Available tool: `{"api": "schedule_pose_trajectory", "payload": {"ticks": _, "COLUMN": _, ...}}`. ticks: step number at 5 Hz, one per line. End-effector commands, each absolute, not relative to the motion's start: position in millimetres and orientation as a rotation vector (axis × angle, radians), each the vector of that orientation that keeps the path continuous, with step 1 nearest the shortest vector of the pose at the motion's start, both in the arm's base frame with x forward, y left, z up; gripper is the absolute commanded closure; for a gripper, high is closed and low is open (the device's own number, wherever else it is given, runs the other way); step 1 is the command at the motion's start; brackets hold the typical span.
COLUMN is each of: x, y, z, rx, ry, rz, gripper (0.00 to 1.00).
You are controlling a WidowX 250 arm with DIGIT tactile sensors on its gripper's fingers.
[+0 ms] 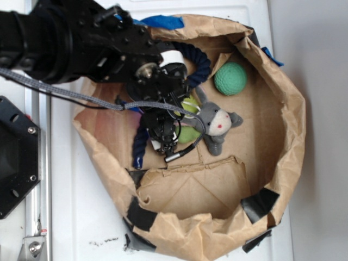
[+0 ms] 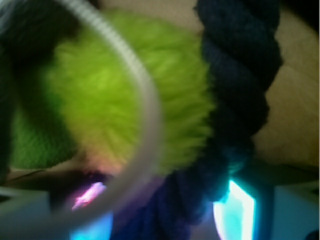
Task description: Grab the blue rope.
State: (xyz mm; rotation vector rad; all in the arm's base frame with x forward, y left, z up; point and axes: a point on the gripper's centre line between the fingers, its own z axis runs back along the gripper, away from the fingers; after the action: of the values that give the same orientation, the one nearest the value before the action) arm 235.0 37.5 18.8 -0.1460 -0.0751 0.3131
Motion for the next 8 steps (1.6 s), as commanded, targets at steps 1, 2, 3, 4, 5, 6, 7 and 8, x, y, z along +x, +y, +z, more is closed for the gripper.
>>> {"api": "schedule_pose_trajectory", "payload": {"ticks": 1, "x": 232, "y": 42, "z": 20, "rx": -0.135, "ry": -0.098, "rz": 0.273, "gripper": 1.00}}
{"api": "schedule_pose_trajectory", "payload": {"ticks": 2, "x": 233, "y": 42, "z": 21, "rx": -0.131, "ry": -0.101, "rz": 0.264, "gripper": 1.00}}
{"api": "schedule_pose_trajectory", "payload": {"ticks": 3, "x": 233, "y": 43, "z": 23, "rx": -0.125, "ry": -0.107, "rz": 0.261, "gripper": 1.00}}
{"api": "schedule_pose_trajectory", "payload": {"ticks": 4, "x": 233, "y": 43, "z": 31, "rx": -0.086, "ry": -0.129, "rz": 0.255, "gripper": 1.00}}
{"api": "schedule_pose_trajectory", "payload": {"ticks": 5, "x": 237, "y": 41, "z": 70, "rx": -0.078, "ry": -0.156, "rz": 0.285, "gripper": 1.00}}
{"api": "schedule_pose_trajectory", "payload": {"ticks": 6, "x": 243, "y": 33, "z": 120, "rx": -0.138, "ry": -0.144, "rz": 0.289, "gripper": 1.00}}
{"api": "schedule_pose_trajectory", "payload": {"ticks": 7, "x": 240, "y": 30, "z": 170, "rx": -0.167, "ry": -0.125, "rz": 0.194, "gripper": 1.00}}
{"api": "schedule_pose_trajectory", "payload": {"ticks": 8, "x": 238, "y": 27, "z": 183, "rx": -0.142, "ry": -0.122, "rz": 0.144, "gripper": 1.00}}
